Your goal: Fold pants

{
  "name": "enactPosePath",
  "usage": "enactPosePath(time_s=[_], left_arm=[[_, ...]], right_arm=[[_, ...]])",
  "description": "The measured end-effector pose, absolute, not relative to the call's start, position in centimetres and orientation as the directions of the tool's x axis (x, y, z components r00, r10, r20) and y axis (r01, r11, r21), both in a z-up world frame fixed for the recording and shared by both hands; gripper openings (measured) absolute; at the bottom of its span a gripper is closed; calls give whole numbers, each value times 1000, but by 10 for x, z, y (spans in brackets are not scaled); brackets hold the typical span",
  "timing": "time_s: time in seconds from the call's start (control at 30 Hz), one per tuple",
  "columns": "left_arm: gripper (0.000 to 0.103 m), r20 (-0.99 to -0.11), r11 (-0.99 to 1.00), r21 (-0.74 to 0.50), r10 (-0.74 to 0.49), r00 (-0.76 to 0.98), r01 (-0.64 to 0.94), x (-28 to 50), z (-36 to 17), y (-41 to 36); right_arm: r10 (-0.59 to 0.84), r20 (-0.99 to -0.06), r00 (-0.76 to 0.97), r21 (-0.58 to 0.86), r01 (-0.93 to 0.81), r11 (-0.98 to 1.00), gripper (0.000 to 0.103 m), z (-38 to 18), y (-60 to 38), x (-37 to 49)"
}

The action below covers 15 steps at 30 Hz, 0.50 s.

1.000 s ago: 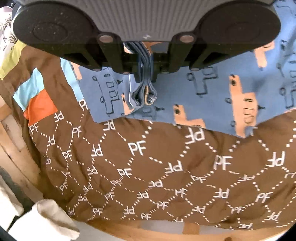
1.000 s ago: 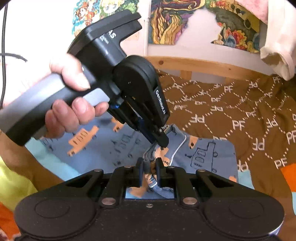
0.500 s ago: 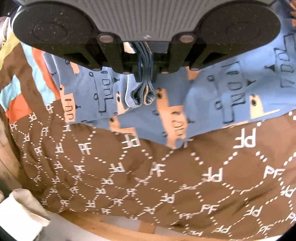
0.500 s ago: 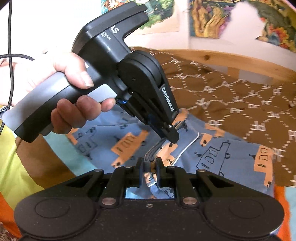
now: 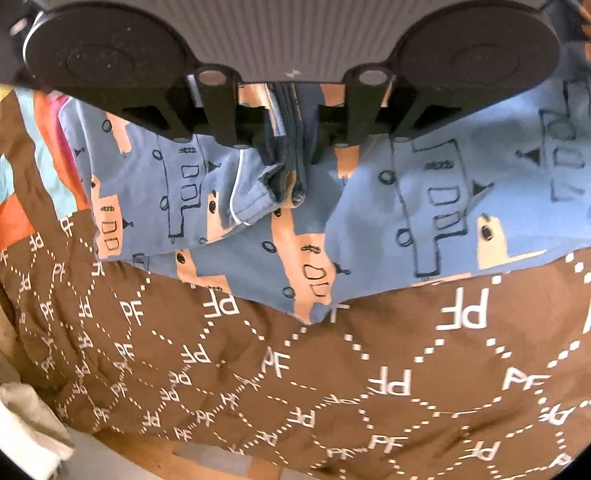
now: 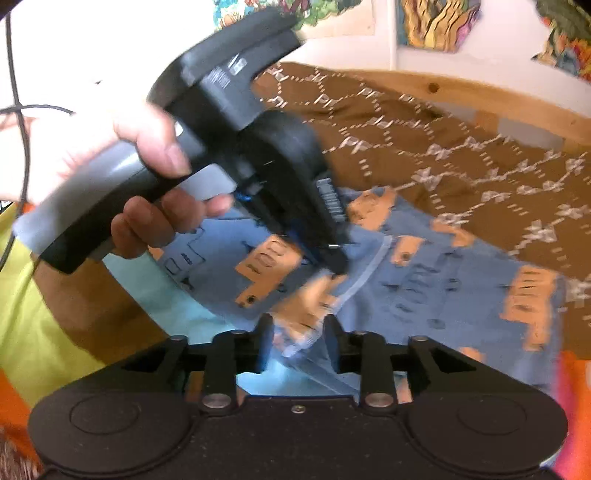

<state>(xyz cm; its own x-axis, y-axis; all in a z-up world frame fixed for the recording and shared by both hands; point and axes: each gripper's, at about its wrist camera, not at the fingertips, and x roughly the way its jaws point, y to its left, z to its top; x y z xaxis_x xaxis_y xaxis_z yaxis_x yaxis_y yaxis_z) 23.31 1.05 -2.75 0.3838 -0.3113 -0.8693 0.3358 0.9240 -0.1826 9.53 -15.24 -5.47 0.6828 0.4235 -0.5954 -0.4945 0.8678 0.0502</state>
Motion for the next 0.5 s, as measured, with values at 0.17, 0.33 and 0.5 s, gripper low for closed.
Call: enactPosePath(time_s=[0.17, 0.33, 0.5], left_arm=[[70, -850, 952, -105, -236, 471, 289, 205, -26, 15], [74, -832, 956, 61, -110, 543, 287, 179, -40, 1], [81, -823, 950, 129, -56, 565, 283, 181, -47, -9]], right_arm=[[233, -558, 797, -135, -364, 921, 72, -45, -209, 105], [111, -528, 842, -212, -257, 943, 71, -60, -247, 160], [6, -554, 833, -318, -219, 922, 87, -90, -260, 201]])
